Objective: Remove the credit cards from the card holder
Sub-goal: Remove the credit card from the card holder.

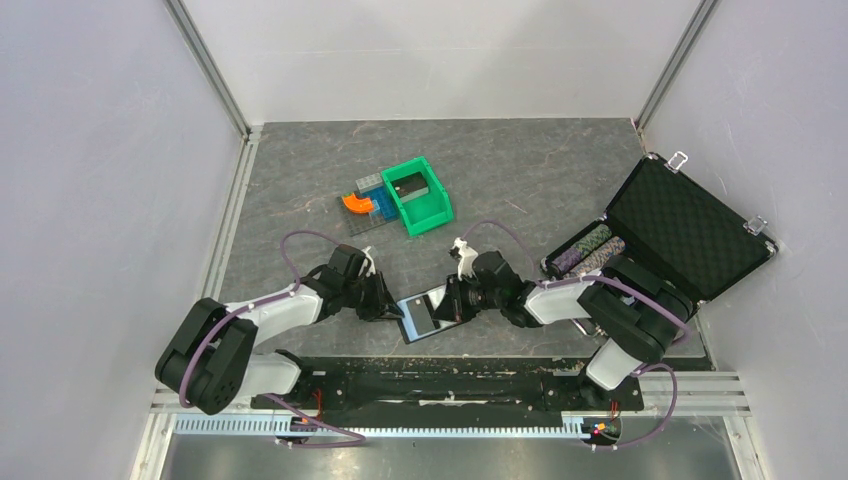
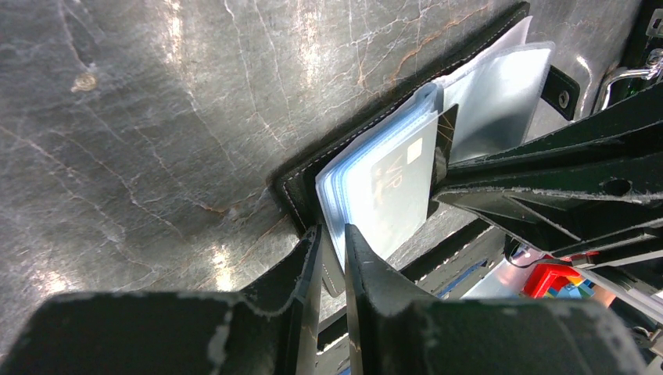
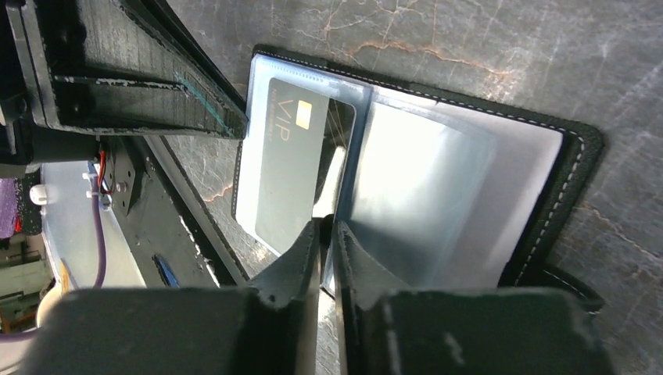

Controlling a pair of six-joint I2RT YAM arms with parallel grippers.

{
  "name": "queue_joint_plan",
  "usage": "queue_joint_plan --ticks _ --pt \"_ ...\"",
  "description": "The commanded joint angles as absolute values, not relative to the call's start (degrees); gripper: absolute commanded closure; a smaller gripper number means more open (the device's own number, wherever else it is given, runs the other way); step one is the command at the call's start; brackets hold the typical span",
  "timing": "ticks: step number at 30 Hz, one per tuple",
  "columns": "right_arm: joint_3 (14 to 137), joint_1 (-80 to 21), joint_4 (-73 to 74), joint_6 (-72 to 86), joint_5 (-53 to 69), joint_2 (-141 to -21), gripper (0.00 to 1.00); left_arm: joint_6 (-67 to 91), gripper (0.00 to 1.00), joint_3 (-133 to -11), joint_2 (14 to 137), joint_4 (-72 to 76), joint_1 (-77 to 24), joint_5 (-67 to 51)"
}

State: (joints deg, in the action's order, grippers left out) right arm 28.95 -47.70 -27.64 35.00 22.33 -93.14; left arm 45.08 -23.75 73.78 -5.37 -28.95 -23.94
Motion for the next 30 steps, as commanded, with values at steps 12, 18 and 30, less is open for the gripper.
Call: queue_joint_plan --ticks 12,18,30 --pt "22.7 -44.6 -38.1 39.5 27.8 -90.6 1.0 45.0 0.76 -23.2 75.1 -5.1 -29.2 -22.0" --pt "22.4 -42.9 -32.7 37.7 26.8 -86.5 1.0 44.6 0.75 -23.5 74.7 -6.1 -29.1 -21.2" --pt "23.5 -40.5 -23.1 33.9 26.0 -77.9 1.0 44.2 0.65 -26.1 71.0 -9.0 -29.1 -23.4"
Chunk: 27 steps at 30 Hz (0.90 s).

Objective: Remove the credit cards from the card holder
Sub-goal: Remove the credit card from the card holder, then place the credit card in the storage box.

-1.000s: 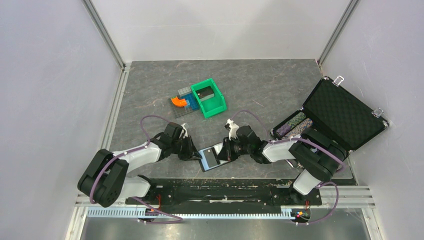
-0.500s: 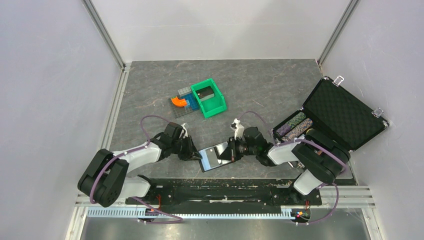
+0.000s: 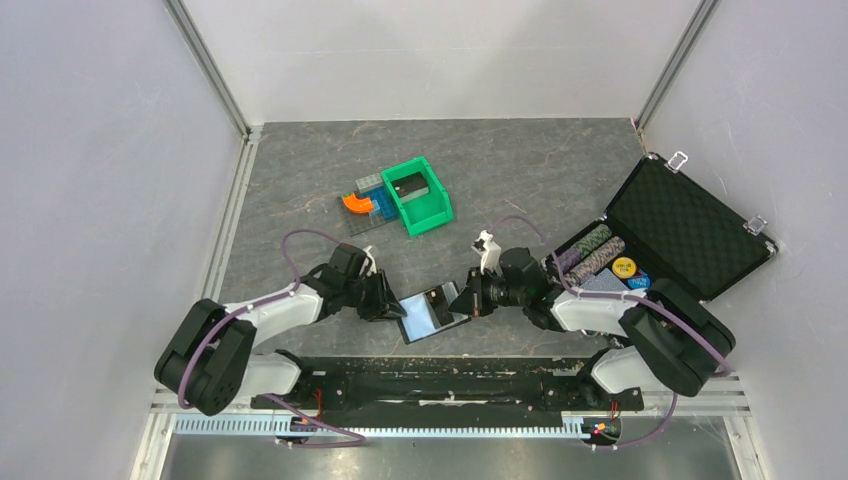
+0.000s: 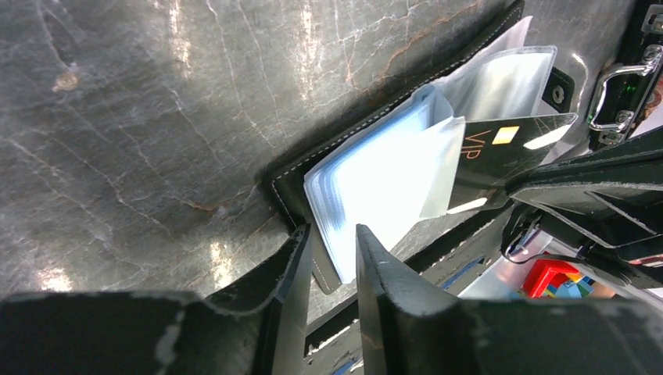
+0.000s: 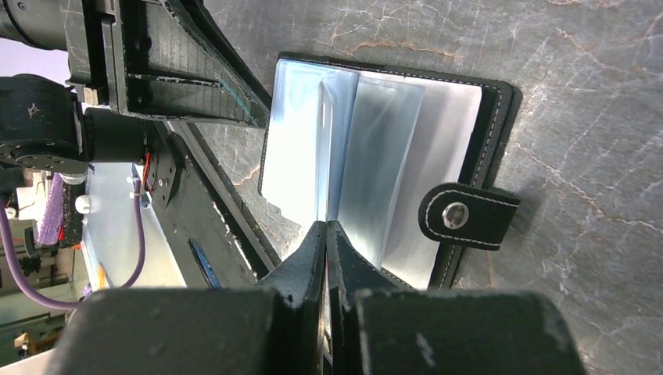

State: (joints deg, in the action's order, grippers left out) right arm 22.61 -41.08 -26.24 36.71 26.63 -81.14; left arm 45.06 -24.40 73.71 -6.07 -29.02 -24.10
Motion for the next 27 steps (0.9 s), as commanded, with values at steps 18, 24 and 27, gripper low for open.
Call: queue_joint_plan --ticks 18,24,27 --pt "26.7 -36.0 -12.7 25.2 33.3 -67.3 1.0 37.9 0.51 -28.2 48.3 -4.9 -29.2 -26.0" --pt "27.9 -35.7 -11.0 22.2 43.7 -65.9 1.0 34.7 0.49 -34.2 50.7 -8.4 -29.2 -36.3" --pt "27.2 -35.7 -12.6 22.8 47.8 -64.9 1.0 34.3 0.49 -36.3 53.0 -8.5 -30.0 -40.0"
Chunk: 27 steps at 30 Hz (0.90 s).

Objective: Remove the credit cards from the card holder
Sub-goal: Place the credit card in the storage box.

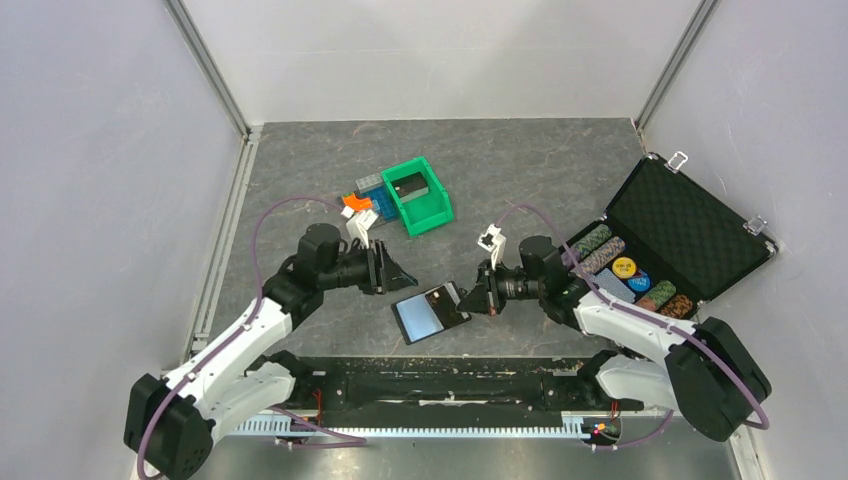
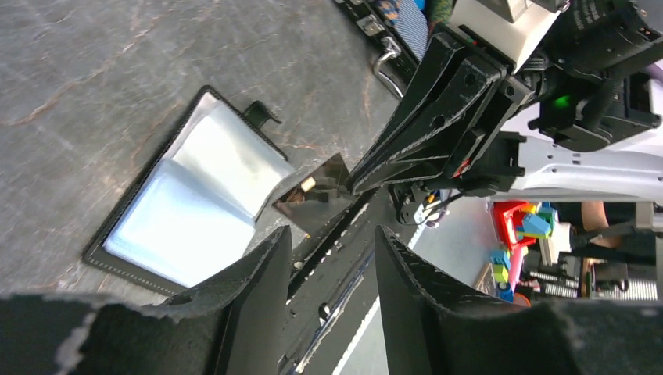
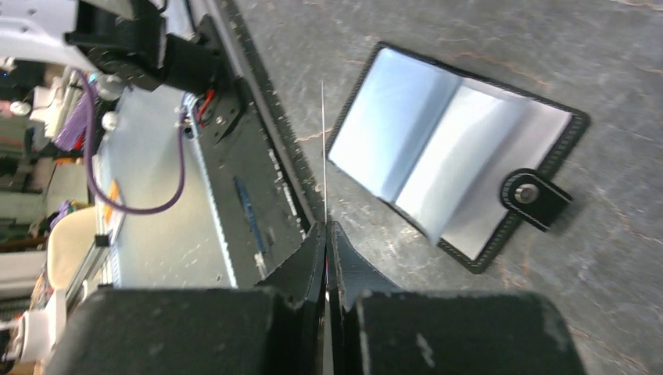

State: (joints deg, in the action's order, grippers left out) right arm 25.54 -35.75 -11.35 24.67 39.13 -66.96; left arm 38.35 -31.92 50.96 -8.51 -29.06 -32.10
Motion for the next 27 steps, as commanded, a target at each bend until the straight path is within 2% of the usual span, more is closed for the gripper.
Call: queue_joint_plan --ticks 1,12,23,27 --pt "26.8 -35.7 -13.5 23.4 49.3 -64.6 1.0 33.8 0.49 -36.6 53.2 -8.5 -30.4 -40.2" --pt "21.2 -35.6 -27.0 33.3 56.6 -61.2 1.0 28.0 0.48 -41.4 59.9 -10.7 -36.1 -46.5" --pt "20.3 -35.7 -28.3 34.3 57.2 -60.2 1.0 26.0 0.5 -42.6 62.8 -12.8 -37.4 -45.6" --pt "20.2 -35.7 -28.6 34.4 57.2 -60.3 1.0 26.0 0.54 -42.7 62.9 -12.7 -37.4 -45.5"
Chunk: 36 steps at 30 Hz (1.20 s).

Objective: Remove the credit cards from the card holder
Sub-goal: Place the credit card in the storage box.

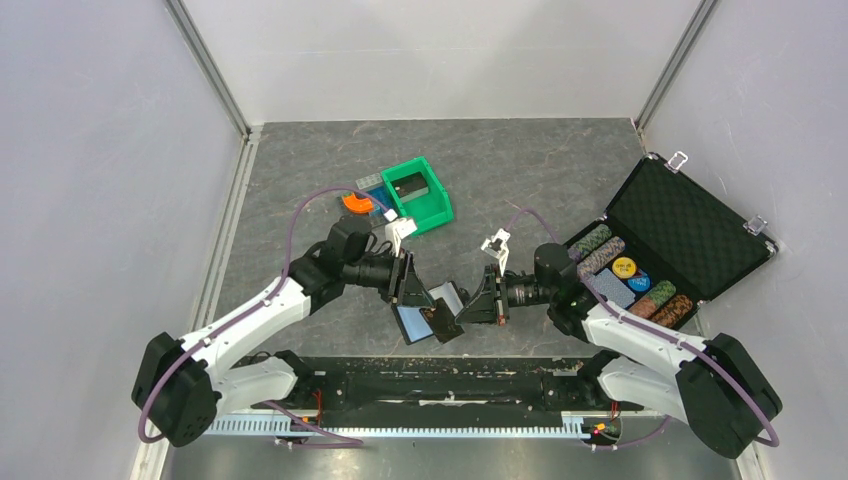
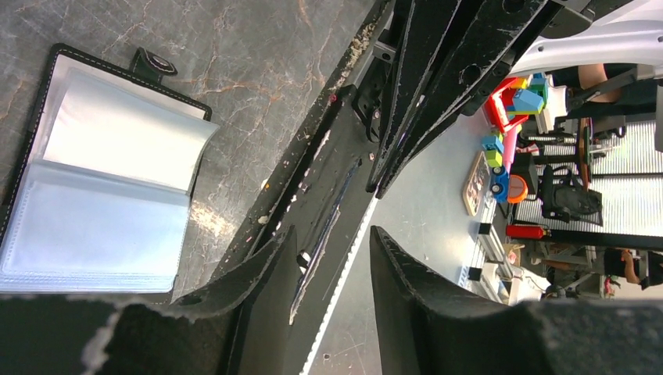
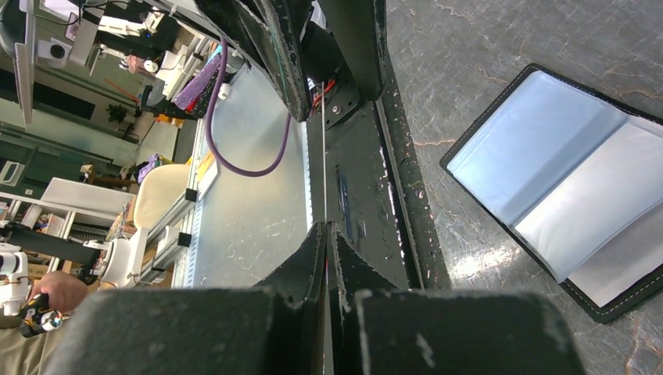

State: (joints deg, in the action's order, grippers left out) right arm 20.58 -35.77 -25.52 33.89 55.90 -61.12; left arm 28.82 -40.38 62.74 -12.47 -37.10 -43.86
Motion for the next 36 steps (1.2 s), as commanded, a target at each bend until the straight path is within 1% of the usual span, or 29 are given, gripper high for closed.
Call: queue_joint_plan --ticks 1,2,5,6,8,9,12,13,15,20,24,26,27,29,32,36 --pt "20.1 -35.7 -28.6 34.5 57.2 -60.4 1.0 25.9 0.57 -42.7 62.9 -12.7 -37.4 -45.5" --pt "20.1 -35.7 -28.6 34.4 57.2 -60.5 1.0 25.9 0.59 -42.7 63.0 -12.7 -37.4 -45.5" --pt "20.0 -35.7 -28.7 34.5 57.4 -60.8 1.0 25.8 0.72 -42.6 62.9 -12.8 -37.4 -45.6" --pt "20.0 -35.7 -28.7 34.5 57.4 -61.1 1.0 25.8 0.78 -42.5 62.9 -12.8 -37.4 -45.6" --pt "20.0 -35.7 -28.9 34.5 57.4 -61.4 1.0 26.0 0.95 -42.4 63.2 -12.5 -37.4 -46.1" --pt "20.0 -35.7 -29.1 34.6 57.4 -61.6 1.0 26.5 0.97 -42.1 63.4 -11.6 -37.4 -47.0" --pt "20.4 -35.7 -29.8 35.2 57.2 -62.1 0.99 28.7 0.98 -41.1 63.4 -8.7 -37.4 -48.4" --pt "20.7 -35.6 -29.6 35.3 56.5 -62.1 0.94 29.2 0.98 -40.7 63.0 -8.1 -37.4 -48.1" --pt "21.3 -35.4 -28.4 35.3 54.8 -61.6 0.83 29.9 0.98 -40.4 62.1 -7.6 -37.3 -46.5" --pt "23.1 -33.7 -21.9 33.0 49.8 -58.3 0.6 32.2 0.98 -40.9 61.1 -6.5 -37.3 -42.9" --pt "23.8 -32.1 -17.5 31.6 45.8 -54.3 0.32 35.0 0.98 -41.4 60.3 -5.9 -37.1 -36.8" --pt "24.6 -31.7 -15.0 30.4 44.2 -52.5 0.21 36.8 0.98 -41.4 60.0 -5.0 -36.6 -32.7" --pt "25.0 -31.4 -13.8 29.4 43.2 -51.6 0.14 37.9 0.98 -41.2 59.9 -4.0 -36.1 -31.1" --pt "26.0 -31.2 -10.6 27.5 40.5 -50.0 0.03 40.2 0.98 -41.1 59.9 -2.5 -34.6 -27.6" --pt "26.8 -31.0 -6.8 25.7 35.7 -47.9 0.02 42.4 0.98 -41.4 59.8 -0.8 -32.4 -22.6" --pt "26.4 -30.9 -5.6 25.7 32.0 -45.9 0.02 43.7 0.98 -43.6 60.0 -0.2 -29.7 -14.0"
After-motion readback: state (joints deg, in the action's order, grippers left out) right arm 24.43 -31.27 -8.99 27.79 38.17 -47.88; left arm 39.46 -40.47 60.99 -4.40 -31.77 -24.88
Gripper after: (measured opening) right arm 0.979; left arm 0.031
